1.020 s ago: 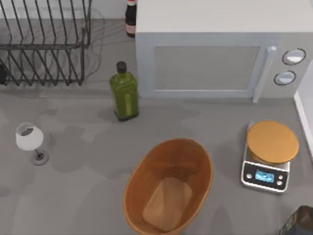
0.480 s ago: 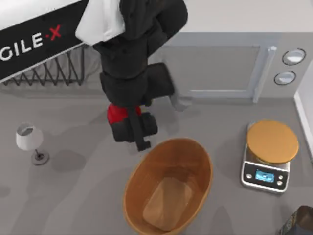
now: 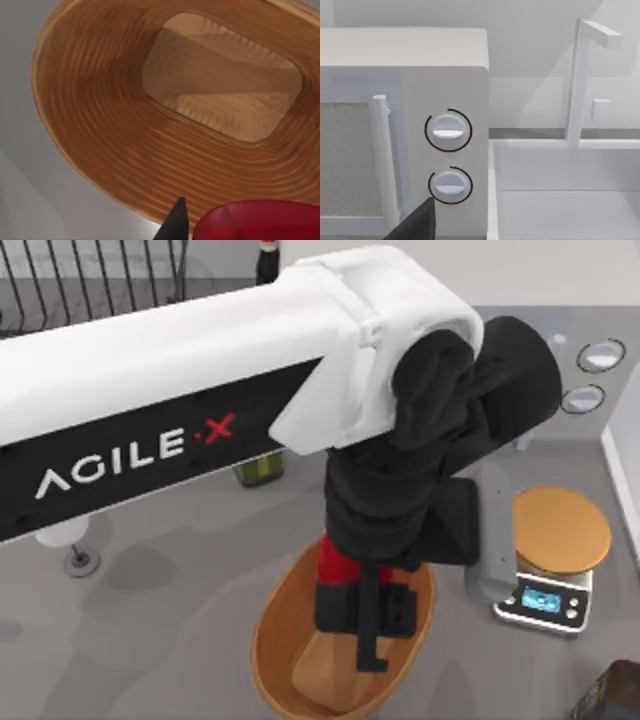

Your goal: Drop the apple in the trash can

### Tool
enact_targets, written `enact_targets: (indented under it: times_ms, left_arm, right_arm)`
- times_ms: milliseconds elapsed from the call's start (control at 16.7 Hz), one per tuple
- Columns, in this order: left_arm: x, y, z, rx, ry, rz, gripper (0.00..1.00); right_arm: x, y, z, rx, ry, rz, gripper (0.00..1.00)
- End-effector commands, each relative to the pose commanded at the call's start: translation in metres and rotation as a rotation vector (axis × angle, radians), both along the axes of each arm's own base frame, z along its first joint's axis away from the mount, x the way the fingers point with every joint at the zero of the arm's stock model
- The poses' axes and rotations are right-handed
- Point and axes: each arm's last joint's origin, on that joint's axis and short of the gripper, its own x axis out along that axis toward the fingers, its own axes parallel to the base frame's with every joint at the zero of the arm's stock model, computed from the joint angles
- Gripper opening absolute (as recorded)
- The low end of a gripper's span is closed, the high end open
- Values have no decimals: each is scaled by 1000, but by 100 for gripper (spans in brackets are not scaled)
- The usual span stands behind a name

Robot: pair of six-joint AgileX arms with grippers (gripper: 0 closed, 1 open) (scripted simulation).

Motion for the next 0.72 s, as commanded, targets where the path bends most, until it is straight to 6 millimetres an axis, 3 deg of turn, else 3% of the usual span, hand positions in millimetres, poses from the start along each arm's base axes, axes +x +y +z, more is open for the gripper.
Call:
enact_targets:
  times_ms: [360,720]
  left_arm:
    - [3,0,-7,-4,2,4,0]
    - [7,1,-47,-22,-12,-2,0]
  right_arm:
    - [0,0,0,0,0,0,100]
    - [0,0,0,0,0,0,100]
